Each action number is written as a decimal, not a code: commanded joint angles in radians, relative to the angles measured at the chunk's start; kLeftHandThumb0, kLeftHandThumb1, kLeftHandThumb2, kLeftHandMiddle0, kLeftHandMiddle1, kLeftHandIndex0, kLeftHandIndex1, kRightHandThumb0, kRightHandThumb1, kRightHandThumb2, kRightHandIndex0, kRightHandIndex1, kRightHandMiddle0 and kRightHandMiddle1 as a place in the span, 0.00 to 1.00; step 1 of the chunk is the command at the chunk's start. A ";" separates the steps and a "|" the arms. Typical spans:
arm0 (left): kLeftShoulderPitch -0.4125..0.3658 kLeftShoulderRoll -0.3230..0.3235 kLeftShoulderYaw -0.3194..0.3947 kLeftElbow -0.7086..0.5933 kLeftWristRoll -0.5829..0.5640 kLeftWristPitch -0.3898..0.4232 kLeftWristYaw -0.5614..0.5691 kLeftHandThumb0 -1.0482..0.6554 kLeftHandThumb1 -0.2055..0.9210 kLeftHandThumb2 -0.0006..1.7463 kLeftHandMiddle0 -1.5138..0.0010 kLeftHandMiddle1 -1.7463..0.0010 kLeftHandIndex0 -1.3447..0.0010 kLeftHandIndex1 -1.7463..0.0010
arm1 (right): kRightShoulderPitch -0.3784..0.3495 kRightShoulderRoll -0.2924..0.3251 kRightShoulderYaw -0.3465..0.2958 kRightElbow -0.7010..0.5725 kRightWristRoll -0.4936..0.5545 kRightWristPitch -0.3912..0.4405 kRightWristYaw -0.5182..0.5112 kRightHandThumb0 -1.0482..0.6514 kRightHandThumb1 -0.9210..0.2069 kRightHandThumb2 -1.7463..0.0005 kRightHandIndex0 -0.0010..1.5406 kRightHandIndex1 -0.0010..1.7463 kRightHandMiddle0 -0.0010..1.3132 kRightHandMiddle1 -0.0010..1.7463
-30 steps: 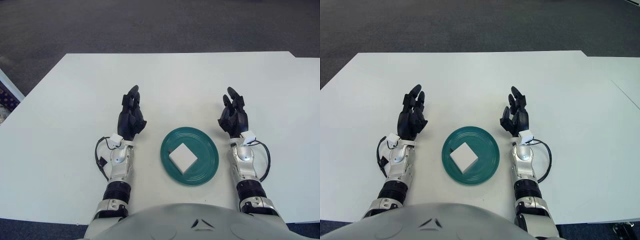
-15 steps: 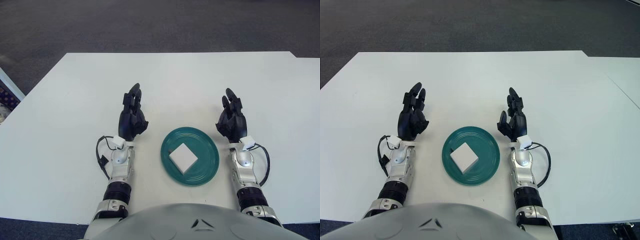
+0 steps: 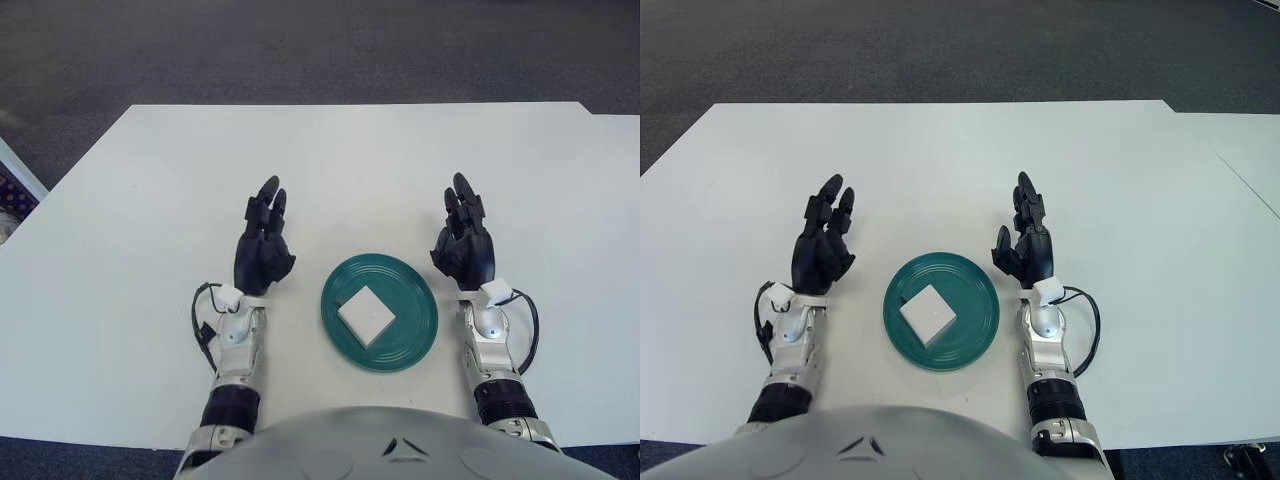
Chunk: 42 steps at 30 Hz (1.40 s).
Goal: Put the charger into the plate.
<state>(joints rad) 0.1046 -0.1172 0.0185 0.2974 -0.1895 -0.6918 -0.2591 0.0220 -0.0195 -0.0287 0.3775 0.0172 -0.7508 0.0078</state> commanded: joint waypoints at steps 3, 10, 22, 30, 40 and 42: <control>0.145 -0.015 -0.023 0.015 -0.030 0.097 -0.006 0.07 1.00 0.53 0.91 1.00 1.00 0.75 | 0.156 0.026 0.031 0.008 -0.035 0.057 -0.005 0.08 0.00 0.54 0.00 0.00 0.00 0.05; 0.178 -0.011 -0.042 -0.093 -0.027 0.241 0.029 0.05 1.00 0.53 0.92 1.00 1.00 0.77 | 0.216 0.026 0.050 -0.145 -0.040 0.210 -0.017 0.10 0.00 0.50 0.00 0.00 0.00 0.06; 0.228 -0.003 -0.057 -0.206 -0.038 0.408 0.063 0.08 1.00 0.52 0.89 0.99 1.00 0.72 | 0.260 0.021 0.052 -0.283 -0.039 0.379 -0.019 0.14 0.00 0.46 0.02 0.00 0.00 0.09; 0.255 -0.001 -0.077 -0.277 -0.026 0.485 0.091 0.11 1.00 0.52 0.88 0.99 1.00 0.73 | 0.276 0.020 0.055 -0.310 -0.031 0.419 -0.012 0.16 0.00 0.45 0.04 0.01 0.00 0.12; 0.270 0.000 -0.099 -0.309 -0.018 0.491 0.093 0.11 1.00 0.53 0.88 1.00 1.00 0.75 | 0.270 0.013 0.044 -0.296 -0.013 0.437 0.009 0.15 0.00 0.45 0.03 0.00 0.00 0.10; 0.271 -0.001 -0.100 -0.311 -0.022 0.494 0.091 0.11 1.00 0.53 0.87 0.99 1.00 0.74 | 0.268 0.013 0.041 -0.292 -0.010 0.440 0.012 0.15 0.00 0.46 0.03 0.00 0.00 0.09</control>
<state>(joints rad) 0.3417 -0.1117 -0.0727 -0.0389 -0.2150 -0.2386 -0.1794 0.2717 -0.0027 0.0231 0.0476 -0.0086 -0.3626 0.0130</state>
